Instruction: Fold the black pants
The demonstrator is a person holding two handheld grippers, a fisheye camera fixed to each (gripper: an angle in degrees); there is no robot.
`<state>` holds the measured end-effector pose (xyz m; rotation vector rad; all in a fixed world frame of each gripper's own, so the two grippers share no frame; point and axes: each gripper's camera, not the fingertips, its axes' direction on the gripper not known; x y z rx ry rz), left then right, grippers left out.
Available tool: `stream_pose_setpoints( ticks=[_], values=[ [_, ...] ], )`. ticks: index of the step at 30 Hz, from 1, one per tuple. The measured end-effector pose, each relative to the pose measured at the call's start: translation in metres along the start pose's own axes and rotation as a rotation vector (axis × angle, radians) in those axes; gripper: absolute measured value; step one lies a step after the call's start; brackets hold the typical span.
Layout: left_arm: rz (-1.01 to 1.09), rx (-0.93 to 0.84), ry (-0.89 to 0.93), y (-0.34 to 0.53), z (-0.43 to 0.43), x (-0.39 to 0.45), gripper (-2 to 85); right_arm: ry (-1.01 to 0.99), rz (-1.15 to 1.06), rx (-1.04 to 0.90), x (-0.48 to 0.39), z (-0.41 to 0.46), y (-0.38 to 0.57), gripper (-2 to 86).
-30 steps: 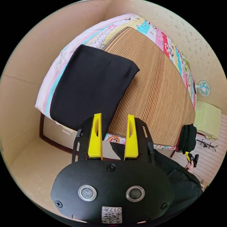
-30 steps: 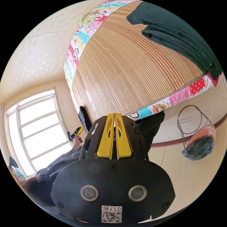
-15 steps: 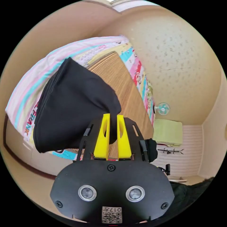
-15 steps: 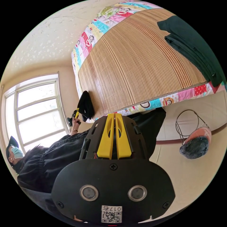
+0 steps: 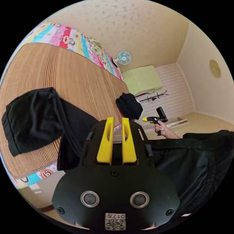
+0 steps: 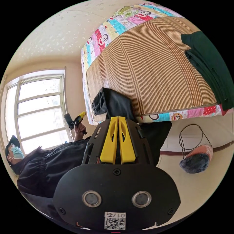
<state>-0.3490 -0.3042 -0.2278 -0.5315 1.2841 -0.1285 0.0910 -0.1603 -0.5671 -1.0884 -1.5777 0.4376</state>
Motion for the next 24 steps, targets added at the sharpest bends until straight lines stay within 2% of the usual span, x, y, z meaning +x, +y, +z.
stream_pose_setpoints(
  ticks=[3, 5, 8, 12, 16, 20, 22, 24],
  values=[
    [-0.291, 0.218, 0.053, -0.006, -0.037, -0.067, 11.5, 0.012, 0.054, -0.054, 0.012, 0.015, 0.006, 0.1],
    [-0.374, 0.284, 0.101, -0.022, -0.04, -0.092, 12.4, 0.018, 0.065, -0.081, 0.016, 0.022, 0.008, 0.1],
    [-0.438, 0.271, 0.021, -0.068, -0.015, -0.106, 13.2, 0.0, 0.066, -0.086, 0.017, 0.026, 0.011, 0.2],
    [-0.564, 0.136, -0.038, -0.124, 0.062, -0.136, 13.6, -0.044, 0.057, -0.114, 0.016, 0.029, 0.015, 0.2],
    [-0.735, 0.101, -0.021, -0.113, 0.112, -0.175, 11.0, -0.049, 0.023, -0.138, 0.014, 0.023, 0.02, 0.4],
    [-0.693, 0.185, 0.173, -0.066, 0.127, -0.181, 4.4, -0.049, -0.006, -0.133, 0.018, 0.01, 0.025, 0.5],
    [-0.543, 0.221, 0.239, -0.043, 0.118, -0.164, 2.9, -0.097, -0.039, -0.108, 0.022, -0.001, 0.022, 0.7],
    [-0.306, 0.234, 0.334, -0.007, 0.096, -0.123, 2.0, -0.166, -0.09, -0.087, 0.021, -0.01, 0.014, 1.0]
  ],
)
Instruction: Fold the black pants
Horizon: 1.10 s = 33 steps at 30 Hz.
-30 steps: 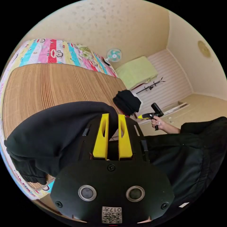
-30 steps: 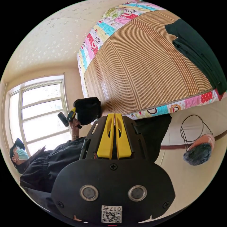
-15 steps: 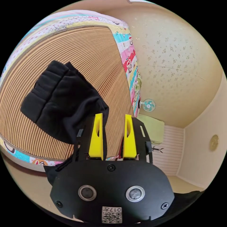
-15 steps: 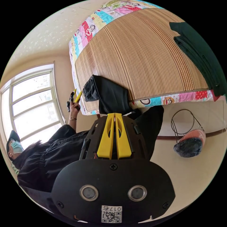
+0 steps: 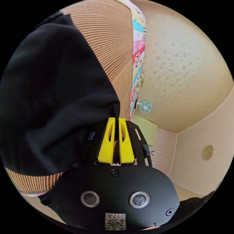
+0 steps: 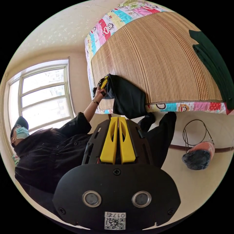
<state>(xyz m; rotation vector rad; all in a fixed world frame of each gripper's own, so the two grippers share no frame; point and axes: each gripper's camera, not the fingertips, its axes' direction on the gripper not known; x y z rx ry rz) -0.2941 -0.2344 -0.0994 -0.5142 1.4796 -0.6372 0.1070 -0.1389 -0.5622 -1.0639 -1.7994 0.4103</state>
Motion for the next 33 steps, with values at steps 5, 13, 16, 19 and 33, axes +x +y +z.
stream_pose_setpoints(
  ticks=[5, 13, 16, 19, 33],
  values=[
    [0.255, -0.092, 0.003, 0.116, -0.035, 0.082, 1.4, -0.131, -0.128, 0.024, -0.018, -0.014, -0.049, 4.3],
    [0.552, -0.192, 0.213, 0.277, -0.079, 0.167, 0.4, -0.362, -0.219, -0.111, -0.043, 0.016, -0.155, 18.6],
    [0.701, -0.286, 0.31, 0.322, -0.074, 0.208, 0.3, -0.464, -0.093, -0.288, -0.033, 0.052, -0.172, 23.7],
    [0.803, -0.37, 0.274, 0.367, -0.056, 0.242, 0.1, -0.625, -0.018, -0.429, -0.011, 0.084, -0.162, 23.5],
    [1.17, -0.315, 0.794, 0.478, -0.077, 0.361, -0.1, -0.848, -0.225, -0.014, 0.038, -0.107, -0.052, 26.5]
  ],
)
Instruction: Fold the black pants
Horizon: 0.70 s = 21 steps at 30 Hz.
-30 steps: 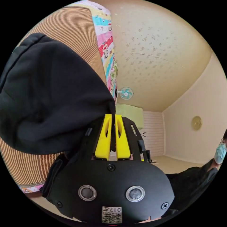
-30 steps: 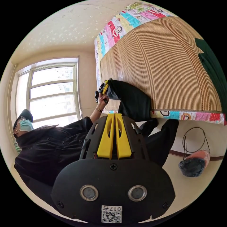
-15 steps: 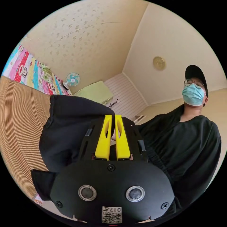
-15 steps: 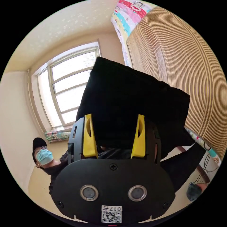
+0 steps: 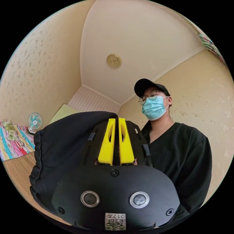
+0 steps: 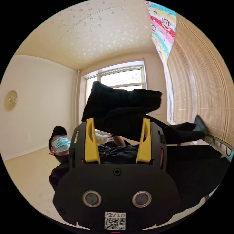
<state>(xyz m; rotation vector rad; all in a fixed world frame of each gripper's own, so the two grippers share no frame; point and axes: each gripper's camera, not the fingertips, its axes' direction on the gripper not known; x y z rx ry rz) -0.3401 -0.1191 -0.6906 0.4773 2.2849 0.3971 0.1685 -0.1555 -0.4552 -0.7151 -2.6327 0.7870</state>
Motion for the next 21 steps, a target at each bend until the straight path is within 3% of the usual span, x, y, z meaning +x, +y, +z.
stream_pose_setpoints(
  ticks=[5, 10, 13, 16, 21],
  values=[
    [0.008, -0.128, 0.016, -0.005, 0.044, -0.003, -0.2, -0.321, 0.02, -0.078, 0.006, 0.035, -0.036, 27.9],
    [-0.045, -0.165, 0.061, 0.013, 0.066, -0.017, -0.2, -0.184, 0.05, -0.371, -0.006, 0.124, -0.085, 25.3],
    [-0.021, -0.1, 0.062, 0.014, 0.048, -0.011, -0.2, -0.118, -0.026, -0.463, -0.031, 0.138, -0.084, 13.6],
    [0.032, -0.047, 0.009, 0.007, 0.027, 0.006, -0.1, -0.197, -0.194, -0.46, -0.079, 0.131, -0.072, 4.9],
    [0.172, 0.074, -0.129, -0.019, -0.001, 0.034, -0.1, -0.072, -0.553, -0.327, -0.187, 0.11, -0.043, 3.3]
  ],
)
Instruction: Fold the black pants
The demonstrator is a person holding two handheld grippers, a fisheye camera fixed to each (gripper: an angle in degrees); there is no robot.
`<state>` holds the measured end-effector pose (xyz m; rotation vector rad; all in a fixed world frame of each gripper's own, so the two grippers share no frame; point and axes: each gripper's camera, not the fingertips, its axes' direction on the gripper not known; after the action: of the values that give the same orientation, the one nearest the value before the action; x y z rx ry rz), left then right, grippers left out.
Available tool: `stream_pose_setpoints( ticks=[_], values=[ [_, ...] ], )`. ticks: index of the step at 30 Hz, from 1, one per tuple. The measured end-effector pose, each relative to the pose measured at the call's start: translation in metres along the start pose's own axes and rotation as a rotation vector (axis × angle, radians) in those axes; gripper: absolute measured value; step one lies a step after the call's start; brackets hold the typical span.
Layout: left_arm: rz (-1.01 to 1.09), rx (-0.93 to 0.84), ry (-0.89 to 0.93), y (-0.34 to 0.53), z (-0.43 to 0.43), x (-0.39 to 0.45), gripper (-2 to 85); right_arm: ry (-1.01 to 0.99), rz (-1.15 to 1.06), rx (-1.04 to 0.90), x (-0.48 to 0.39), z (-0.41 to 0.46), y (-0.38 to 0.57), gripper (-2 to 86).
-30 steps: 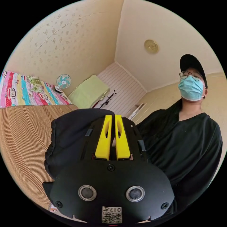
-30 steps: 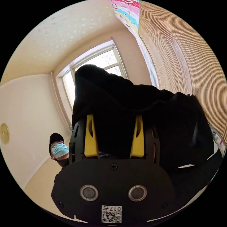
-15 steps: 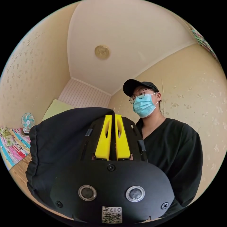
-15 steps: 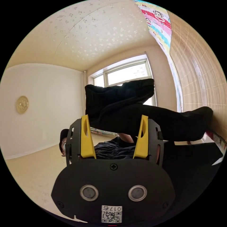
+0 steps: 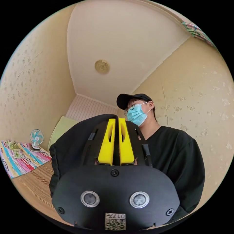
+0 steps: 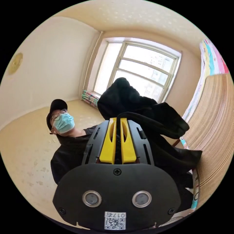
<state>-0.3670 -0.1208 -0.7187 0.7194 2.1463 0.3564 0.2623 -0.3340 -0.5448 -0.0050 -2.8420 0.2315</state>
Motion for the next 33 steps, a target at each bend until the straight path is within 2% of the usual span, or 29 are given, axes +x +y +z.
stream_pose_setpoints(
  ticks=[4, 7, 8, 10, 12, 13, 15, 16, 18, 21, 24, 26, 28, 30, 33],
  values=[
    [0.079, 0.075, -0.186, -0.028, -0.019, -0.009, 0.0, 0.122, -0.249, 0.158, -0.079, -0.011, -0.027, 3.0],
    [0.021, 0.052, -0.436, -0.063, -0.03, -0.072, 0.3, 0.302, -0.309, 0.224, -0.096, -0.026, -0.074, 3.0],
    [-0.019, 0.018, -0.545, -0.079, -0.033, -0.119, 0.5, 0.353, -0.292, 0.229, -0.093, -0.03, -0.088, 3.0],
    [-0.142, -0.053, -0.667, -0.1, -0.042, -0.217, 1.2, 0.68, -0.224, 0.249, -0.066, -0.045, -0.154, 3.4],
    [-0.334, -0.151, -0.812, -0.102, -0.057, -0.361, 2.6, 0.93, -0.115, 0.242, -0.02, -0.058, -0.203, 3.8],
    [-0.386, -0.171, -0.848, -0.096, -0.062, -0.394, 3.4, 1.034, -0.013, 0.269, 0.016, -0.071, -0.225, 4.4],
    [-0.618, -0.212, -0.992, -0.051, -0.09, -0.494, 7.3, 1.161, 0.142, 0.314, 0.07, -0.091, -0.236, 5.4],
    [-0.659, -0.224, -1.027, -0.036, -0.096, -0.51, 8.4, 1.202, 0.267, 0.343, 0.103, -0.104, -0.228, 6.1],
    [-0.823, -0.272, -1.118, 0.036, -0.123, -0.553, 8.4, 1.189, 0.396, 0.352, 0.149, -0.113, -0.2, 6.4],
    [-1.047, -0.376, -1.165, 0.145, -0.155, -0.578, 8.3, 1.117, 0.559, 0.242, 0.228, -0.114, -0.128, 5.9],
    [-1.314, -0.473, -1.226, 0.244, -0.194, -0.583, 8.4, 1.053, 0.831, 0.138, 0.302, -0.11, -0.037, 6.4],
    [-1.414, -0.506, -1.25, 0.279, -0.215, -0.58, 8.5, 0.988, 0.948, 0.113, 0.33, -0.104, 0.012, 6.9],
    [-1.464, -0.527, -1.297, 0.297, -0.234, -0.581, 8.7, 0.929, 1.071, 0.088, 0.353, -0.094, 0.057, 7.4],
    [-1.486, -0.572, -1.313, 0.31, -0.251, -0.593, 9.9, 0.928, 1.104, 0.072, 0.361, -0.087, 0.074, 7.9],
    [-1.468, -0.71, -1.377, 0.32, -0.262, -0.62, 10.7, 1.061, 1.105, 0.018, 0.37, -0.082, 0.071, 9.7]
  ],
)
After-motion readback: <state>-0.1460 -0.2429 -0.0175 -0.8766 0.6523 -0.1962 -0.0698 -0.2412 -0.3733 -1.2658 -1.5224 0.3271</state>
